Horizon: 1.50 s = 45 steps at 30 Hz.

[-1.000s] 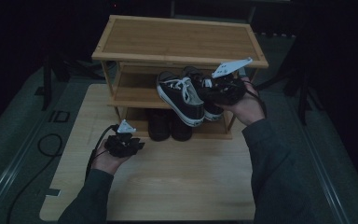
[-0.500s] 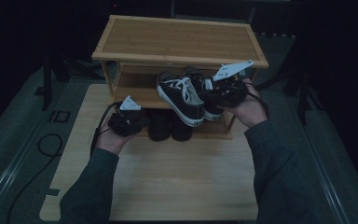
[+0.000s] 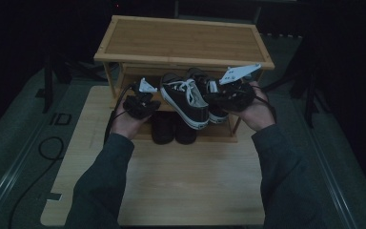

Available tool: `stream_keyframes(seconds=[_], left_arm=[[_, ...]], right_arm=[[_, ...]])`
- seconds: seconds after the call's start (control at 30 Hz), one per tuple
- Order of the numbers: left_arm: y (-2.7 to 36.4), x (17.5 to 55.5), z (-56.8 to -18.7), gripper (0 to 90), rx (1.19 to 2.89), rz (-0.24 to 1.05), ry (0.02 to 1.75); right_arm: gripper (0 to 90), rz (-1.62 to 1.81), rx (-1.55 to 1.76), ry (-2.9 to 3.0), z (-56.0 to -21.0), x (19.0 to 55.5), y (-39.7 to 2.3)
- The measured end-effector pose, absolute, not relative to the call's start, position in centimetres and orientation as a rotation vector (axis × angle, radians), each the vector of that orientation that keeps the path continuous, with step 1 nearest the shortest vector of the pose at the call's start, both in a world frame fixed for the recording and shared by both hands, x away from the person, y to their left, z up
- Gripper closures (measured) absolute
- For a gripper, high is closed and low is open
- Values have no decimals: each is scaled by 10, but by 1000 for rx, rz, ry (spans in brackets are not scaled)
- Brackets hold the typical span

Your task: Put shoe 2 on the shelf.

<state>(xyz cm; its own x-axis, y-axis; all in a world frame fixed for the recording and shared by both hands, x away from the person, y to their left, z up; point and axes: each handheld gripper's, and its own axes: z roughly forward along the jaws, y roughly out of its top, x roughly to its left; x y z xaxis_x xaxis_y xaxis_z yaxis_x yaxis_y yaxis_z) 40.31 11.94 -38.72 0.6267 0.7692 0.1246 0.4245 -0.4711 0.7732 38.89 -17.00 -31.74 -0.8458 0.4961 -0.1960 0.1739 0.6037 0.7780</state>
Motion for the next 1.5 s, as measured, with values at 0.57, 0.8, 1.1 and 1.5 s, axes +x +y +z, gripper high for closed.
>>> stream_keyframes(seconds=[0.57,0.8,1.1,1.5], left_arm=[[93,427,-392,900,2183,759,998],[94,431,-393,900,2164,785,1037],[97,435,-393,900,2132,766,1076],[110,434,-392,900,2131,743,1085]], right_arm=[[884,1108,543,2440,-322,386,-185],[873,1085,492,2464,-324,380,-184],[873,1092,416,2531,-342,365,-179],[864,1092,301,2617,-364,352,-155]])
